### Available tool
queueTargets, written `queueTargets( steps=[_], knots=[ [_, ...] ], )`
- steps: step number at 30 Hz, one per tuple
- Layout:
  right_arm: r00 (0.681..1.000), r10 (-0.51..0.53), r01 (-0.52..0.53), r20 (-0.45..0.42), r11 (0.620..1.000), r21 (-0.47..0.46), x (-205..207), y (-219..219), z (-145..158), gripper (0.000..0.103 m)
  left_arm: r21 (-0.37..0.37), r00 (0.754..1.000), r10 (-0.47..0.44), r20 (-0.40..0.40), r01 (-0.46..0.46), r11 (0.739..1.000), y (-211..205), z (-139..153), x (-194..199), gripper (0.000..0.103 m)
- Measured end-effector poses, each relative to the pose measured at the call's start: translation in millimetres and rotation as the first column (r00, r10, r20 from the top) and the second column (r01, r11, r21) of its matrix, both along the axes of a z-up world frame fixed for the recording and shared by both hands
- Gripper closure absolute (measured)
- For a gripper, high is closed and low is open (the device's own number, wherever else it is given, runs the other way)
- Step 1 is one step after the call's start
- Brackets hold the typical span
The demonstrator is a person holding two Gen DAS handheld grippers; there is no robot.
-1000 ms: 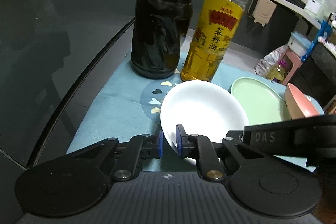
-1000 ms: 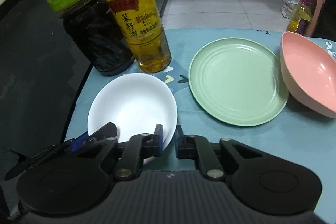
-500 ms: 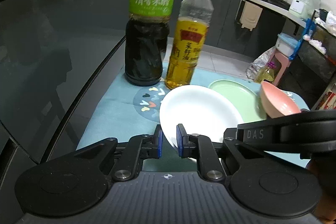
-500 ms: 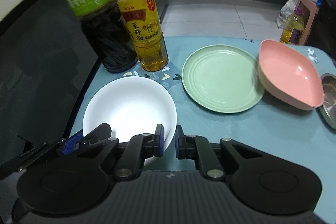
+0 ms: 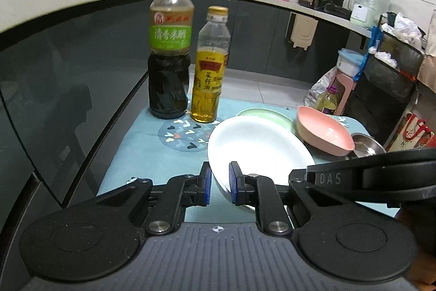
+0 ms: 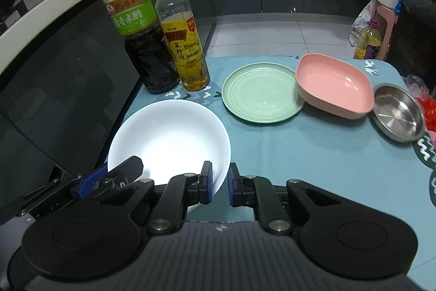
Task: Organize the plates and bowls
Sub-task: 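Carry the white plate and lower it into the black bowl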
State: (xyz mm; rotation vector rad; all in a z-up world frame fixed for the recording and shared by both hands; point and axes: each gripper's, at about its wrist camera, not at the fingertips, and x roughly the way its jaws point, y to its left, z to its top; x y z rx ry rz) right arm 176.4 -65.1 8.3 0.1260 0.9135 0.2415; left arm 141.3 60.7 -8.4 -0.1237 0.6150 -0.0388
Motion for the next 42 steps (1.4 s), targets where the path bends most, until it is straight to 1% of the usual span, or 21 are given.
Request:
queueTargets(
  steps=[7, 13, 18, 23, 26, 31, 36, 42],
  knots=[
    [0.999, -0.010, 0.009, 0.035, 1.000, 0.022, -41.2, -22.3, 8.9, 0.096, 0.022, 0.999, -0.016, 0.036, 0.015, 1.000, -18.9, 11.1, -43.4, 0.090],
    [0.998, -0.024, 0.023, 0.057, 0.999, 0.027, -76.0, -39.9, 10.4, 0.095, 0.026, 0.998, -0.044, 0.054, 0.042, 0.999, -34.9, 14.0, -78.1, 0.090],
    [0.997, -0.040, 0.039, 0.060, 0.999, 0.030, -102.3, -53.6, 5.8, 0.095, 0.029, 0.996, -0.074, 0.053, 0.072, 0.997, -47.8, 9.9, -104.9, 0.090],
    [0.997, -0.066, 0.064, 0.039, 0.997, 0.043, -126.3, -68.3, -5.4, 0.095, 0.022, 0.992, -0.122, 0.037, 0.121, 0.992, -57.3, 1.1, -129.1, 0.090],
    [0.997, -0.073, 0.072, 0.018, 0.996, 0.047, -138.5, -74.0, -13.5, 0.095, 0.000, 0.990, -0.140, 0.007, 0.140, 0.990, -58.0, -6.8, -136.8, 0.090],
    [0.997, -0.073, 0.072, 0.008, 0.996, 0.043, -150.1, -74.3, -23.0, 0.095, 0.012, 0.989, -0.145, -0.021, 0.145, 0.989, -58.9, -19.1, -142.4, 0.090],
    [0.998, -0.068, 0.068, -0.007, 0.997, 0.035, -152.8, -71.4, -32.4, 0.095, 0.017, 0.989, -0.135, -0.059, 0.136, 0.991, -57.4, -31.3, -140.3, 0.090],
    [0.997, -0.069, 0.070, -0.021, 0.997, 0.025, -149.6, -70.1, -42.1, 0.095, 0.029, 0.988, -0.134, -0.076, 0.136, 0.990, -57.5, -38.8, -135.0, 0.090]
  ],
)
